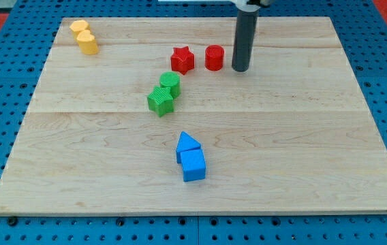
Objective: Move the red blocks to the left center
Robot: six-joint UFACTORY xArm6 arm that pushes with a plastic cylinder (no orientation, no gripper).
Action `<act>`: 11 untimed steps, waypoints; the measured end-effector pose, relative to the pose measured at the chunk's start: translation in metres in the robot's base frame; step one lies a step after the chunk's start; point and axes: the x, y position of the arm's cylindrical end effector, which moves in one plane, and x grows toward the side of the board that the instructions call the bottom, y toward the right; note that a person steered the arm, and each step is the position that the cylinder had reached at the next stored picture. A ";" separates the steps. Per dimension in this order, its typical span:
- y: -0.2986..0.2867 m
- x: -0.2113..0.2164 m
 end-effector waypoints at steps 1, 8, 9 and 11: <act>-0.022 -0.027; -0.284 -0.003; -0.238 -0.022; -0.187 0.020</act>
